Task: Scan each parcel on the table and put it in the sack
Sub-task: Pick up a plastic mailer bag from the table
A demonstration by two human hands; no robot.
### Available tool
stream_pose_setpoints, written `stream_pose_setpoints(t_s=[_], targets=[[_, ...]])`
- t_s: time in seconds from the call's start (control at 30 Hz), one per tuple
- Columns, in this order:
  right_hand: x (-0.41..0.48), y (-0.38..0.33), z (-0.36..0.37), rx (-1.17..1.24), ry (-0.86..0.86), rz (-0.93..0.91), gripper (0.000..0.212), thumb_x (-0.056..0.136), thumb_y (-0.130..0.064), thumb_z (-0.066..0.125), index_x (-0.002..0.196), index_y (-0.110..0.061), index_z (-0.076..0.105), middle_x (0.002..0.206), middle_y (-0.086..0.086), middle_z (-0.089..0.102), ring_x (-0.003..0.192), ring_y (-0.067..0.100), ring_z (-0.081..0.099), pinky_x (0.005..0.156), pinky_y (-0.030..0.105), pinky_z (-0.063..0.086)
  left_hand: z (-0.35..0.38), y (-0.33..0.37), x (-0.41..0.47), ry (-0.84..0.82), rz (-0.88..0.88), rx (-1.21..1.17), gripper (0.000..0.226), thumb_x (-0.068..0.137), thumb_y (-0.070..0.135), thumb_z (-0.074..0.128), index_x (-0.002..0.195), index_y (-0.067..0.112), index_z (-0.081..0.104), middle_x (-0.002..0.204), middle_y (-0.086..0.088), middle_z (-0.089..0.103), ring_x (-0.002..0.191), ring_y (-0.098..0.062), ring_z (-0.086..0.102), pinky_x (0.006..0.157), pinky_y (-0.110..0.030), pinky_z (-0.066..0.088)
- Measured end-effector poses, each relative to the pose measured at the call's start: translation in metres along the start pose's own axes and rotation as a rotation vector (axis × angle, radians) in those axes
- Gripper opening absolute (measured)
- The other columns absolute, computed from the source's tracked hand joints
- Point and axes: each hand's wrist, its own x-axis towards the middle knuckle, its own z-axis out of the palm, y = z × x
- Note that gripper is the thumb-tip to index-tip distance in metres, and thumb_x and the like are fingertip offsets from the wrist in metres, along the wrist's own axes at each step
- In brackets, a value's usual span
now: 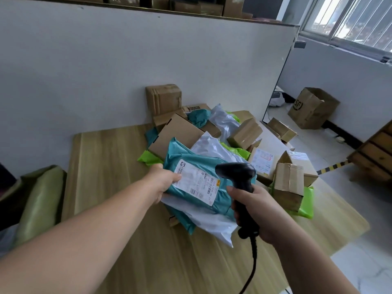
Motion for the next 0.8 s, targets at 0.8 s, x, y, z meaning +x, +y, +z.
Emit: stream_pose_setpoints(t_s=[0.8], targets=[[0.010,-0.058,-0.032,-0.458,-0.298,-0.102,0.043,0.089,-0.053,0.065,0.091,-0.012,0.053,0.061,0.002,0.059,0.050,0.018,0.052,0.053,0.032,0.047,-0.035,0.081,-0.011,-0.023,0.170,0.126,0.032,0.087,-0.004,0.061,0.115,0.010,0.058,0.087,-0.007,0.068,0.069,-0.020,0.066,0.041,-0.024,0.051]])
